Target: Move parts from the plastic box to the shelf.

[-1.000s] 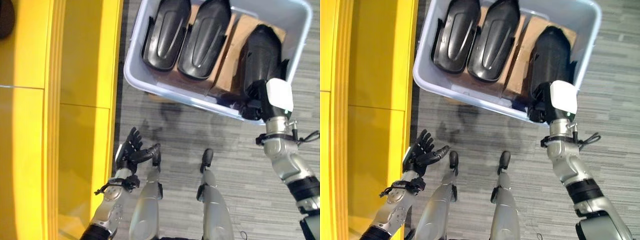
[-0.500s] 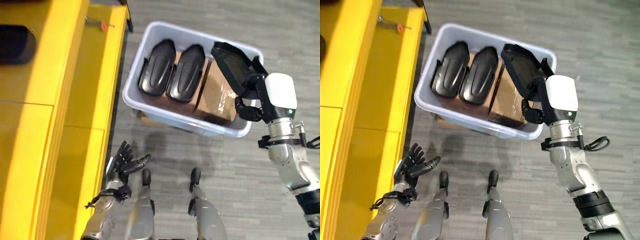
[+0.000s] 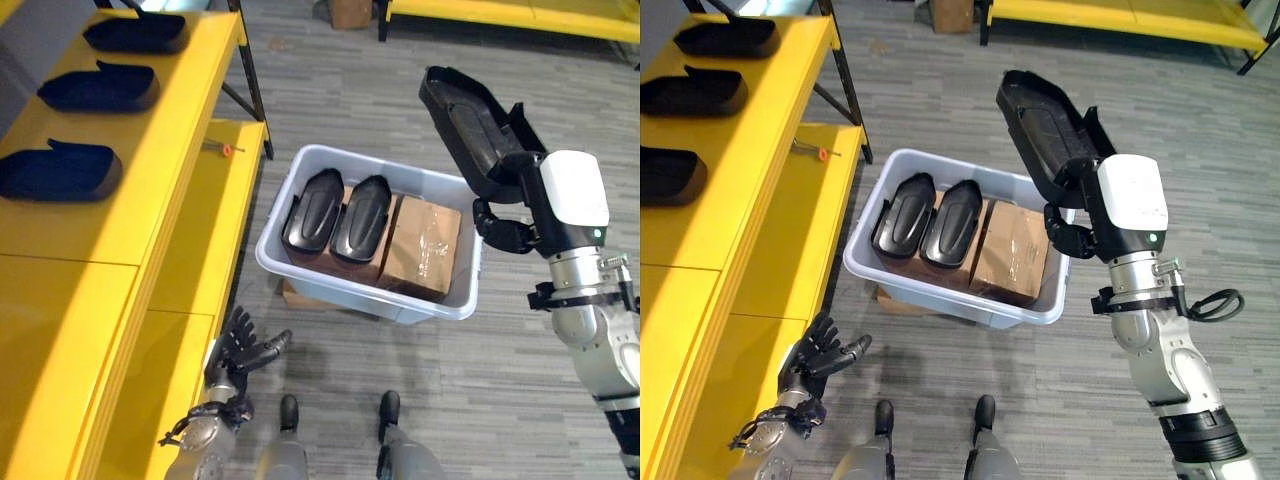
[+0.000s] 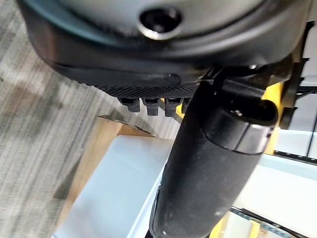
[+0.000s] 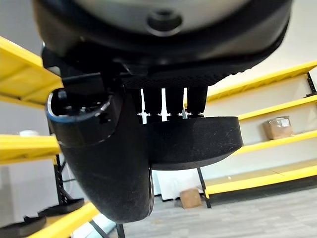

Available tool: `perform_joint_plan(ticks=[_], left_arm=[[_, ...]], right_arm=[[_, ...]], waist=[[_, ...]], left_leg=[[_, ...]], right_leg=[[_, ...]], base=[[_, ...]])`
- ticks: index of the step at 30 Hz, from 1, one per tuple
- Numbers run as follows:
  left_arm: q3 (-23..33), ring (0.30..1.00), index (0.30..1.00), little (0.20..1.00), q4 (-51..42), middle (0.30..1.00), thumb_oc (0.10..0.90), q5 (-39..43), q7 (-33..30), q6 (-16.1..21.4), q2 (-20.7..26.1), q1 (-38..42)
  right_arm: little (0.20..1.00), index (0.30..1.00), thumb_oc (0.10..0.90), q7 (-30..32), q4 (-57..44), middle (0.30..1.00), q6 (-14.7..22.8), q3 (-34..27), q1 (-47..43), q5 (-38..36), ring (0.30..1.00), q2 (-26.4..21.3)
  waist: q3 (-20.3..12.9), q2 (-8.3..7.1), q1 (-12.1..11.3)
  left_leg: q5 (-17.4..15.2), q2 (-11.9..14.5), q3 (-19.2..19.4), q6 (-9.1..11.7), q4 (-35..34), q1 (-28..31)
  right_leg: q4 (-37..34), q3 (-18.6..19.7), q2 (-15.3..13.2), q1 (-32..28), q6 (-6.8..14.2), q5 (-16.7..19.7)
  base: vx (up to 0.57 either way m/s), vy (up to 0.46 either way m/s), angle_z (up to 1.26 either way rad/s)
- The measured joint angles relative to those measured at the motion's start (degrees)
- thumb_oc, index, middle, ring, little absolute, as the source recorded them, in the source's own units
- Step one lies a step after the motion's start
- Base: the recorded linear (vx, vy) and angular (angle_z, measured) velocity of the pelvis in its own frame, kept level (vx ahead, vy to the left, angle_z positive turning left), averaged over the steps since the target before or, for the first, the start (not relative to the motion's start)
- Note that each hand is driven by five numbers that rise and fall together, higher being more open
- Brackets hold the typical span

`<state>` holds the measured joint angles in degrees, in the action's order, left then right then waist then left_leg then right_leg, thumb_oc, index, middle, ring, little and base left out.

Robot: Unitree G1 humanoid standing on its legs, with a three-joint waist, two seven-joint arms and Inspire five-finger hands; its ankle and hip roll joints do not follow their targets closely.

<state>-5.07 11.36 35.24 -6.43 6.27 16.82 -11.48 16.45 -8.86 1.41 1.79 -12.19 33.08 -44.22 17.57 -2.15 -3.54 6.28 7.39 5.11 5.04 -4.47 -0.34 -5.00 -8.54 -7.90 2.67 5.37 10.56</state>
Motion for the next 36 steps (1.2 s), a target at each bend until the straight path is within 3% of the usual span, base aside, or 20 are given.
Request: perform_joint_plan(ticks=[6, 8, 9, 10, 13, 14, 15, 16, 17, 18, 19, 20, 22, 23, 26, 27, 28, 31, 36], left_arm=[[0.8, 1.0, 1.0, 1.0, 0.5, 1.0, 0.9, 0.1, 0.0, -0.1, -1.3, -3.1], [1.4, 1.0, 1.0, 1.0, 1.2, 1.0, 0.9, 0.4, 0.0, -0.1, -3.2, -3.9], [2.4, 1.0, 1.0, 1.0, 1.4, 1.0, 0.9, 0.5, -0.6, 0.0, -5.3, -3.4], [1.8, 1.0, 1.0, 1.0, 2.3, 1.0, 0.9, 0.5, -0.6, -0.2, -5.4, -3.9], [0.6, 1.0, 1.0, 1.0, 3.2, 1.0, 0.9, 0.5, -0.8, -0.6, -4.6, -4.5], [0.5, 1.0, 1.0, 1.0, 3.4, 1.0, 0.9, 0.5, -0.8, -1.0, -4.3, -5.2], [0.0, 1.0, 1.0, 1.0, 4.2, 1.0, 0.9, 0.6, -1.2, -1.5, -4.2, -3.7], [0.0, 1.0, 1.0, 1.0, 4.2, 1.0, 0.9, 0.5, -1.6, -1.8, -3.2, -3.2], [0.1, 1.0, 1.0, 1.0, 4.7, 1.0, 0.9, 0.6, -1.9, -1.2, -2.6, -2.0], [0.1, 1.0, 1.0, 1.0, 4.3, 1.0, 0.9, 0.6, -2.0, -1.2, -2.3, -2.7], [0.2, 1.0, 1.0, 1.0, 4.7, 1.0, 0.9, 1.4, -2.1, -1.4, -2.7, -3.5], [0.2, 1.0, 1.0, 1.0, 4.8, 1.0, 0.9, 2.5, -2.0, -1.5, -3.4, -3.9], [-0.4, 1.0, 1.0, 1.0, 3.6, 1.0, 0.9, 2.7, -1.9, -1.4, -4.8, -4.8], [-1.1, 1.0, 1.0, 1.0, 3.1, 1.0, 0.9, 2.6, -1.8, -1.2, -4.8, -4.2], [-1.1, 1.0, 1.0, 1.0, 3.3, 1.0, 0.9, 2.6, -1.7, -1.4, -3.4, -1.8], [-1.1, 1.0, 1.0, 1.0, 4.0, 1.0, 0.9, 2.6, -1.6, -1.4, -3.3, -1.1], [-1.1, 1.0, 1.0, 1.0, 3.3, 1.0, 0.9, 2.5, -1.5, -1.3, -3.3, -1.2], [-0.4, 1.0, 1.0, 1.0, 2.0, 1.0, 0.9, 2.3, -1.5, -1.2, -2.0, -1.0], [3.3, 1.0, 1.0, 1.0, 2.2, 1.0, 0.9, 2.3, -1.8, -1.2, -1.8, -4.2]], right_arm=[[0.3, 0.3, 0.4, -1.0, 0.0, 0.3, 1.6, 2.0, 0.0, -0.6, 0.3, 0.1], [0.3, 0.3, 0.4, -1.0, 0.1, 0.3, 1.4, 2.9, -0.4, -2.0, 0.3, 0.4], [0.3, 0.3, 0.4, -1.1, 0.2, 0.3, 0.9, 3.6, -0.7, -4.0, 0.3, 0.5], [0.3, 0.3, 0.4, -1.0, 0.3, 0.3, 1.0, 3.9, -0.9, -4.2, 0.3, 0.5], [0.3, 0.3, 0.4, -1.0, 0.7, 0.3, 1.5, 4.5, -1.4, -5.1, 0.3, 0.4], [0.3, 0.3, 0.4, -0.9, 0.7, 0.3, 1.6, 4.5, -1.4, -5.1, 0.3, 0.3], [0.3, 0.3, 0.4, -0.1, -0.2, 0.3, 1.4, 3.6, 0.7, -5.1, 0.3, 0.3], [0.3, 0.3, 0.4, -0.1, -0.7, 0.3, 1.8, 2.4, 2.4, -5.1, 0.3, 1.3], [0.3, 0.3, 0.4, 0.1, -0.2, 0.3, 1.8, 2.4, 2.7, -5.1, 0.3, 1.1], [0.3, 0.3, 0.4, -0.1, 0.2, 0.3, 1.9, 2.8, 1.5, -5.1, 0.3, 0.7], [0.3, 0.3, 0.4, 0.0, 0.1, 0.3, 2.0, 2.9, 0.6, -5.1, 0.3, 1.2], [0.3, 0.3, 0.4, -0.1, 0.0, 0.3, 1.8, 3.0, 1.2, -5.1, 0.3, 1.3], [0.3, 0.3, 0.4, -0.1, 0.0, 0.3, 1.5, 2.7, 1.8, -5.1, 0.3, 0.5], [0.3, 0.3, 0.4, -0.1, 0.0, 0.3, 1.4, 1.5, 2.4, -5.1, 0.3, 0.7], [0.3, 0.3, 0.4, -0.4, 0.3, 0.3, 2.0, 1.2, 3.0, -5.1, 0.3, 2.2], [0.3, 0.3, 0.4, -0.4, 0.5, 0.3, 2.0, 0.0, 3.8, -5.1, 0.3, 3.4], [0.3, 0.3, 0.4, -0.4, 0.7, 0.3, 0.9, -1.0, 4.4, -5.7, 0.3, 4.3], [0.3, 0.3, 0.4, -0.8, 0.6, 0.3, 0.8, -0.7, 4.6, -6.2, 0.3, 4.5], [0.3, 0.3, 0.4, -1.2, 0.5, 0.3, 0.9, -0.5, 4.6, -6.1, 0.3, 5.4]], waist=[[-2.5, 0.48, -1.3], [-2.8, 1.0, -2.8], [-2.8, 1.23, -3.2], [-2.8, 1.98, -4.4], [-2.8, 2.55, -5.8], [-2.7, 2.91, -6.3], [-2.6, 3.13, -4.7], [-2.5, 2.69, -1.8], [-2.2, 0.76, -1.3], [-2.4, -0.07, -4.4], [-2.4, -0.07, -4.4], [-2.5, -0.12, -3.5], [-4.2, 3.0, -2.4], [-4.3, 4.38, -1.3], [-3.5, 1.91, -2.5], [-3.5, 1.88, -2.5], [-3.9, 1.79, -1.4], [-4.3, -0.76, -2.8], [-4.8, -1.7, -5.1]], left_leg=[[0.2, 1.6, -2.4, 0.9, 0.5, 0.5], [0.8, 2.4, -4.5, 2.1, 2.6, -1.5], [0.9, 3.4, -8.1, 2.8, 4.1, -3.2], [1.1, 3.9, -9.7, 1.9, 3.9, -4.4], [-1.8, 5.4, -6.9, -1.8, 4.0, -6.1], [-3.3, 5.5, -5.8, -4.4, 4.2, -7.5], [-5.7, 5.9, -2.7, -9.3, 1.8, -7.2], [-9.3, 8.0, 5.8, -4.6, 2.9, -9.0], [-6.4, 8.8, 10.0, -2.1, 6.2, -10.0], [-5.6, 9.0, 10.3, -1.8, 8.8, -7.7], [-8.4, 9.7, 13.4, -1.4, 21.1, -6.0], [-6.8, 9.0, 13.5, -0.1, 22.0, -3.4], [-3.8, 7.7, 13.0, 2.4, 14.4, 3.4], [-3.7, 7.3, 13.4, 2.9, 9.1, 5.2], [-4.6, 5.4, 13.3, 3.0, 7.4, 5.5], [-5.8, 5.5, 13.4, 3.0, 7.8, 5.7], [-7.4, 4.5, 13.2, 2.6, 5.4, 6.2], [-6.5, 2.0, 12.7, 1.5, 4.8, 5.4], [-6.5, 0.5, 11.1, 0.5, 5.1, 4.5]], right_leg=[[0.0, -2.0, 1.8, -2.0, -0.6, -1.2], [0.4, -3.7, 3.1, -2.5, -1.2, -1.1], [0.0, -7.1, 3.7, -3.7, -1.9, -2.2], [0.4, -9.2, 4.8, -4.4, -2.3, -2.6], [3.0, -12.5, 4.7, -3.9, -3.6, -5.1], [4.7, -12.1, 4.7, -3.1, -3.8, -6.3], [6.0, -15.1, 4.4, -3.8, -4.3, -8.9], [5.3, -16.5, 3.7, -4.8, -6.0, -10.8], [6.6, -17.7, 1.2, -4.0, -5.0, -10.3], [7.2, -16.1, -0.5, -2.5, -5.3, -10.3], [6.1, -18.2, -2.7, -3.9, -5.8, -7.8], [6.0, -19.0, -2.9, -4.5, -5.1, -7.5], [6.1, -20.9, -2.4, -4.7, -3.6, -7.1], [6.3, -22.4, -2.3, -4.8, -2.9, -6.8], [7.0, -23.7, -4.5, -4.8, -1.8, -5.8], [6.7, -23.9, -4.8, -6.0, -1.7, -5.6], [7.0, -26.1, -5.3, -7.3, -0.2, -5.9], [6.5, -26.5, -7.6, -6.1, 0.6, -4.4], [5.9, -27.8, -8.9, -6.9, 0.9, -3.5]], base=[[-0.07, -0.183, 0.18], [-0.13, -0.188, 0.54], [-0.15, -0.139, 1.2], [-0.08, -0.077, 1.29], [-0.16, -0.079, 0.94], [-0.13, -0.073, 1.34], [-0.04, 0.009, 2.04], [-0.11, -0.022, 2.74], [-0.16, -0.003, 1.83], [-0.14, 0.066, 1.02], [-0.07, 0.1, 0.3], [0.0, 0.152, 0.82], [0.03, 0.077, 0.73], [0.0, 0.002, 0.59], [0.12, 0.253, 0.25], [0.08, 0.211, 0.6], [0.05, 0.144, 0.69], [0.03, 0.121, 0.23], [0.04, 0.1, 0.17]])
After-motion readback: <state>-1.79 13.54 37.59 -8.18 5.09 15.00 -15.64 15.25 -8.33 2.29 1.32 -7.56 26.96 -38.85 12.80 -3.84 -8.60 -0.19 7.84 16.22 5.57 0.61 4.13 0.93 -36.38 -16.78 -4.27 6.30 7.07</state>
